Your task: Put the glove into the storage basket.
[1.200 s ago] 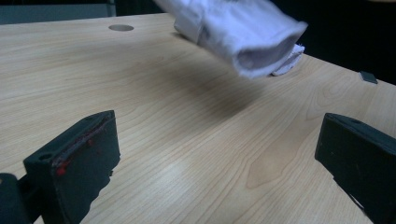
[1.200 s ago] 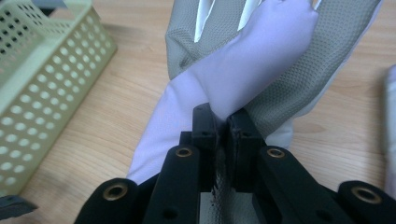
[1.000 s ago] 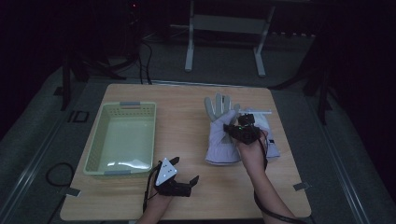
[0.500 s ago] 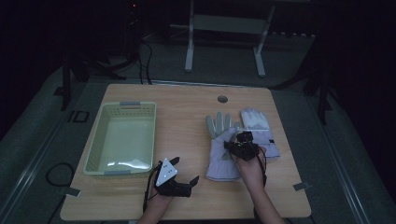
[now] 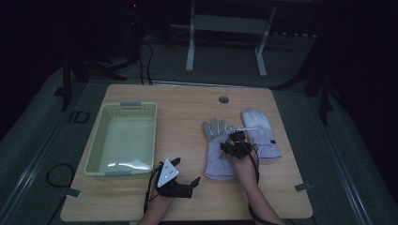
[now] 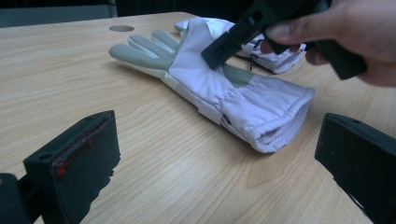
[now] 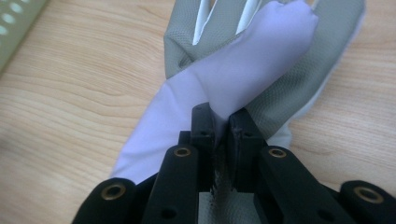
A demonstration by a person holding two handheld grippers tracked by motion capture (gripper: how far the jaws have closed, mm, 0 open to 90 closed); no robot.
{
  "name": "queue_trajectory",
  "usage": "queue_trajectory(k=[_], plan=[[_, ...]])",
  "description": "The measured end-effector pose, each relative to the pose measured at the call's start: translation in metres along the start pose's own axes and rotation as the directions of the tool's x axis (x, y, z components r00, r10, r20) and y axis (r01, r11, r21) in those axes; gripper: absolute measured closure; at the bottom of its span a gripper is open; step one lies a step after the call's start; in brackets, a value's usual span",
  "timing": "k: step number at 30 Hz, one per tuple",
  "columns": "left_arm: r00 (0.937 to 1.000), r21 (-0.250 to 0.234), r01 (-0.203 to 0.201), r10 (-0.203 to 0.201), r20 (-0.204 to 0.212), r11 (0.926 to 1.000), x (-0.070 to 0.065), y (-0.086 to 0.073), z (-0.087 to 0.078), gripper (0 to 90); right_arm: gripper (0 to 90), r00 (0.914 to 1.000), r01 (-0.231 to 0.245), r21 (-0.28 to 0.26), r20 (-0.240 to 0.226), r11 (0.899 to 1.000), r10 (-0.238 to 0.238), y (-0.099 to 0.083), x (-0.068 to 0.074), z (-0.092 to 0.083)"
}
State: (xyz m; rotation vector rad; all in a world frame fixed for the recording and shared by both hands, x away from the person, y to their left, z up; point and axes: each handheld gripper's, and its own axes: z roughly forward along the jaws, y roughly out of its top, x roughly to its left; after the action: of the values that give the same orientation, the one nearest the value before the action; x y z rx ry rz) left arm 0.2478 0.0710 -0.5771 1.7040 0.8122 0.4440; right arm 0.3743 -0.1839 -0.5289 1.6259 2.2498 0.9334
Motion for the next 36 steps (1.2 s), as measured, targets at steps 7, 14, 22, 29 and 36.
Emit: queue_trajectory(k=[7,14,22,29,36], plan=[[1.0000,0.001,0.001,-0.001,0.002,1.0000,0.000,0.000,0.000,0.2,77.2,0.9999,0.011,0.002,0.003,1.000,-0.011,-0.003,-0.002,0.005],[0.9999,-0.003,0.009,-0.009,0.005,1.0000,0.001,0.000,0.000,0.2,62.6,0.9994,0.032,-0.045,-0.014,0.998,-0.033,-0.002,-0.002,-0.009],[0.9999,0.001,0.004,-0.004,0.010,1.0000,0.000,0.000,0.000,0.2,55.8,0.9918,0.124,-0.082,-0.020,0.989,-0.126,0.015,-0.015,-0.038],[0.9999,0.000,0.007,-0.007,0.010,1.0000,0.000,0.000,0.000,0.2,53.6,0.9898,0.142,-0.110,0.007,0.984,-0.143,0.030,-0.048,-0.058],[0.9999,0.000,0.007,-0.007,0.009,1.0000,0.000,0.000,0.000,0.2,53.1,0.9911,0.125,-0.117,0.059,0.985,-0.119,0.037,-0.087,-0.067]])
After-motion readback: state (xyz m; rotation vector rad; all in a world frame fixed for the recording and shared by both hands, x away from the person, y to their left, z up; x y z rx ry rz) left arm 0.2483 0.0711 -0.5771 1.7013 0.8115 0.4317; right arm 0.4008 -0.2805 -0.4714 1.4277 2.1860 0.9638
